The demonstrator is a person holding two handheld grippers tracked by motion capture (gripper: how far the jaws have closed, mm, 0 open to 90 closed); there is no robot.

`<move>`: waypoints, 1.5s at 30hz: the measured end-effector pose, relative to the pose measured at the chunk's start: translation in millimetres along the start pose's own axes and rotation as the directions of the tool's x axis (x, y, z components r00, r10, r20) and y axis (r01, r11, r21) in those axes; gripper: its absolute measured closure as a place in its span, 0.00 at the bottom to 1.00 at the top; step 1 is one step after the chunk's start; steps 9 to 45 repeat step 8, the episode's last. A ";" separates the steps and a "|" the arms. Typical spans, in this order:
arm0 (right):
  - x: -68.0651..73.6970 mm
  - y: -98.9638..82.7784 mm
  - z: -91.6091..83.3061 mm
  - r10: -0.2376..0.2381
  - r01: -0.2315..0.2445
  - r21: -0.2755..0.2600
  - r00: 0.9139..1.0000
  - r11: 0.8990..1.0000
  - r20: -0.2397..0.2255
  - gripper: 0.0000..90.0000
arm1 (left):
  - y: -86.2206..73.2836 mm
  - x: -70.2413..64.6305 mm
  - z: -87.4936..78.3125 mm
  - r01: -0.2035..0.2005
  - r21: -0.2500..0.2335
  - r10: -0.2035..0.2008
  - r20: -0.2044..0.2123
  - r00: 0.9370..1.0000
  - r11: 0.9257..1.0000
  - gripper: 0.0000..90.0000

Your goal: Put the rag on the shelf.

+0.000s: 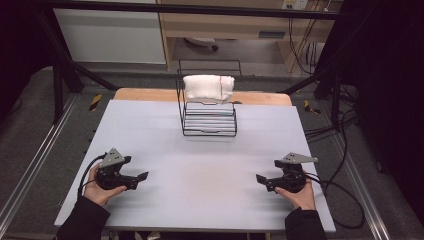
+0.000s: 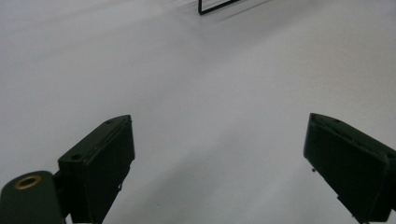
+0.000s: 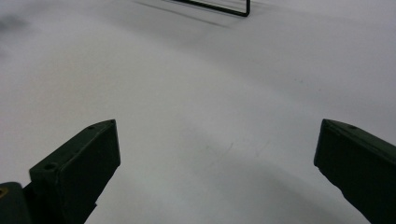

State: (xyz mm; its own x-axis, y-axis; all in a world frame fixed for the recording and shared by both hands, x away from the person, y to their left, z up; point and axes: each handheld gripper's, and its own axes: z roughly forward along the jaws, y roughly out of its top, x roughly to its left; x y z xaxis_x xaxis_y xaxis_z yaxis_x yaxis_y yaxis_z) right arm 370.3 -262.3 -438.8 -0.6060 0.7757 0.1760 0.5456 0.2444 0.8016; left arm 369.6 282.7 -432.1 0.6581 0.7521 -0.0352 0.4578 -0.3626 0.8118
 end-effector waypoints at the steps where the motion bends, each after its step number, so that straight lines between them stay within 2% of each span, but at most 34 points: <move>1: 0.1 -0.9 -0.6 -0.001 0.001 -0.001 1.000 1.000 -0.002 0.01 | -0.8 0.5 -0.5 -0.003 0.001 0.003 -0.001 1.000 1.000 0.10; 6: 0.8 -3.0 -0.4 -0.003 0.003 0.008 1.000 1.000 -0.003 0.01 | -3.5 2.9 -1.7 0.008 -0.005 -0.008 -0.007 1.000 1.000 0.10; 45: 0.7 -3.2 0.3 -0.006 0.006 0.013 1.000 1.000 -0.004 0.01 | -4.5 2.9 -1.6 0.006 0.001 -0.006 -0.007 1.000 1.000 0.10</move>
